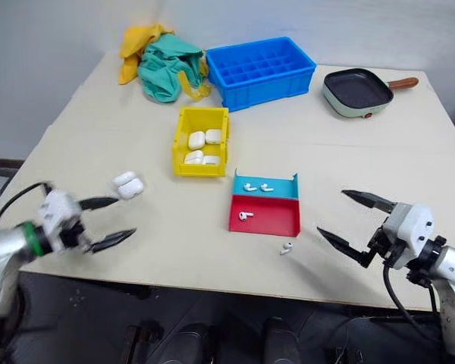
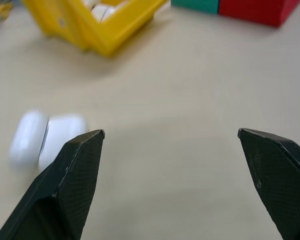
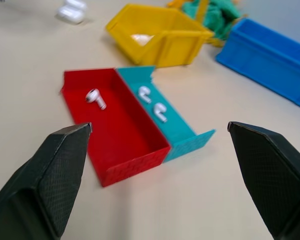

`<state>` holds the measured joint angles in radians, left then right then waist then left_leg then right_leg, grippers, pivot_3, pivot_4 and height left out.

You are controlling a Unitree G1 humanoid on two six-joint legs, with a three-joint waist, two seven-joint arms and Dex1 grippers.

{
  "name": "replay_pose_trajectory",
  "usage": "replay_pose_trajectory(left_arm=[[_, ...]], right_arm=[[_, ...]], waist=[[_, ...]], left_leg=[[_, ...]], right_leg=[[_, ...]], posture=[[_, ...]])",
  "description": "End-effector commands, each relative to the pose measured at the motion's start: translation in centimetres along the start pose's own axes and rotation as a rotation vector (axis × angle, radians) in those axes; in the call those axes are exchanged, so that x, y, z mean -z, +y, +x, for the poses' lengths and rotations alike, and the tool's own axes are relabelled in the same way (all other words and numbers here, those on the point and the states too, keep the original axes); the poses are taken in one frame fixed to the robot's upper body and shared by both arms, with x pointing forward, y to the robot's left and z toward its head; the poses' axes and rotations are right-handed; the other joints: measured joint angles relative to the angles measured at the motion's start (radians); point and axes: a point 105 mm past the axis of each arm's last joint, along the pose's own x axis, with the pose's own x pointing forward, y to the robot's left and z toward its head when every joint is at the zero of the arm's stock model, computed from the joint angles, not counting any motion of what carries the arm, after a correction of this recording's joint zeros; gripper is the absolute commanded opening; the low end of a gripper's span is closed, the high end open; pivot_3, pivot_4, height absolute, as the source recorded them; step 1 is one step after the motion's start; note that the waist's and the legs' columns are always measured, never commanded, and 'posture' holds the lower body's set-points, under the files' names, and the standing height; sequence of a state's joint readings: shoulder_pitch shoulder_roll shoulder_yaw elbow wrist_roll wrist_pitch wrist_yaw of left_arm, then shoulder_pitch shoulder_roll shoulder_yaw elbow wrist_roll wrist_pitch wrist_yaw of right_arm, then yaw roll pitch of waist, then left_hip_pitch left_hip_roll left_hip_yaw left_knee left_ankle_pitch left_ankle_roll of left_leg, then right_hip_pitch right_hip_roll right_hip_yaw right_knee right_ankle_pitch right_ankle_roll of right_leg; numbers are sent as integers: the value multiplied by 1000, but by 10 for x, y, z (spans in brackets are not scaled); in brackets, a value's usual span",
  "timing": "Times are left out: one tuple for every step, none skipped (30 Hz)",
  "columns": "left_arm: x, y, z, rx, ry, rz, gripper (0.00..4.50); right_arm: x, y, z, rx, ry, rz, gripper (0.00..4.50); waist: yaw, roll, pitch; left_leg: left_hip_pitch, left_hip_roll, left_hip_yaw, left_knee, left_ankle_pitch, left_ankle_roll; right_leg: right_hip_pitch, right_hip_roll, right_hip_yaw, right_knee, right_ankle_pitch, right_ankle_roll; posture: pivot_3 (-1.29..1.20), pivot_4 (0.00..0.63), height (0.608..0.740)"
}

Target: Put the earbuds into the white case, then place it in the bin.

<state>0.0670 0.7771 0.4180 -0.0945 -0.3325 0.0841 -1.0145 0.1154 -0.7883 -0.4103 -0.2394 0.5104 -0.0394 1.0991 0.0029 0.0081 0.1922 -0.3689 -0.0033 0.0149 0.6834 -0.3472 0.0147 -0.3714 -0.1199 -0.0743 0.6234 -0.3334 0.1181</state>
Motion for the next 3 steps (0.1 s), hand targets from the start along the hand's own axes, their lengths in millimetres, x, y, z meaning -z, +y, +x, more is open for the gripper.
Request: replay_pose_trajectory(left_arm=[[-8,-1,-27,-137,-14,61,4491],[-5,-5,-31,-154,-9,52,4491],[-5,-10,-32,-156,-14,36,4491]], right_arm=[[5,2,-11,-110,46,-46,4500],[7,0,-13,-106,46,-43,4500],[8,-2,-13,-102,44,-48,4500]], waist=[[9,0,0],[12,0,0],[12,0,0]], left_leg=[[0,0,0,0,0,0],[0,0,0,0,0,0],[0,0,-1,0,0,0]], right_leg=[[1,0,0,-1,0,0],[1,-1,0,-1,0,0],[2,-1,-1,-2,0,0]], posture=[[0,150,740],[0,150,740],[0,150,740]])
